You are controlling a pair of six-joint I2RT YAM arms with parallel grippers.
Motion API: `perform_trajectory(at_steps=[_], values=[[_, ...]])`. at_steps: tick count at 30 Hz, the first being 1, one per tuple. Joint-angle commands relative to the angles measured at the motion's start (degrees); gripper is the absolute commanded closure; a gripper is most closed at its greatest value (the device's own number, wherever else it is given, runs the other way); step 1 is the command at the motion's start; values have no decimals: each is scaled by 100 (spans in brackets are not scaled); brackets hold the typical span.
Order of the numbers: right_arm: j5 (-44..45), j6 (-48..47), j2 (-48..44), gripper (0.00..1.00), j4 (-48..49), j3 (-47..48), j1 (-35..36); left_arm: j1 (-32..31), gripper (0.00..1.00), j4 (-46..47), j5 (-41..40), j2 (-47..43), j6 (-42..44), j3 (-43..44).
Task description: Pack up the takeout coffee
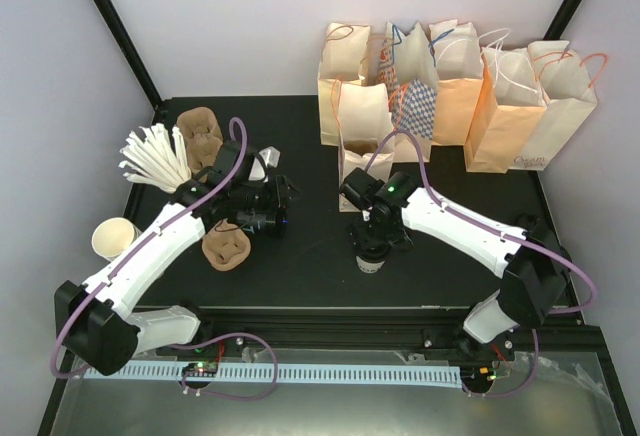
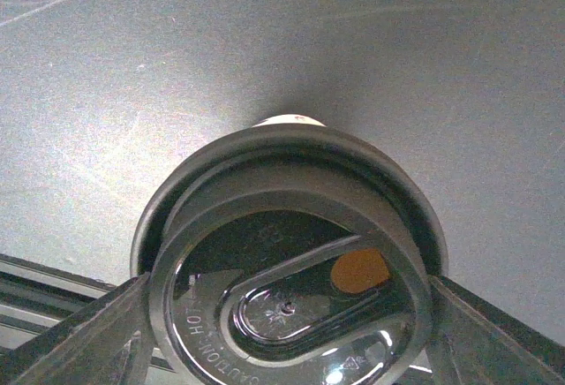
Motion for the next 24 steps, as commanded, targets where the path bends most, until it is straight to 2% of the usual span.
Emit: perform_trajectory(at_steps=[1,3,5,12,15,18,24], values=[[161,16,78,20,-7,147,64,72,57,-85,-79,-164,120,-35],[234,4,56,21,-37,197,70,89,52,-87,-103,-181,130,-27],[300,-2,-15,21,-71,263,80,95,38,-37,-96,-182,171,2],[585,-163,-750,24,-157,584,80,94,2,625,207,13,297,365],[556,-345,-1263,24,-108,647,79,94,1,1004,284,304,274,625],[479,-513,-1736,26,-46,695,75,56,1,1089,279,845,207,1243],[754,-632,-2508,27,-10,903,72,-134,2,684,-105,1947,203,2701]])
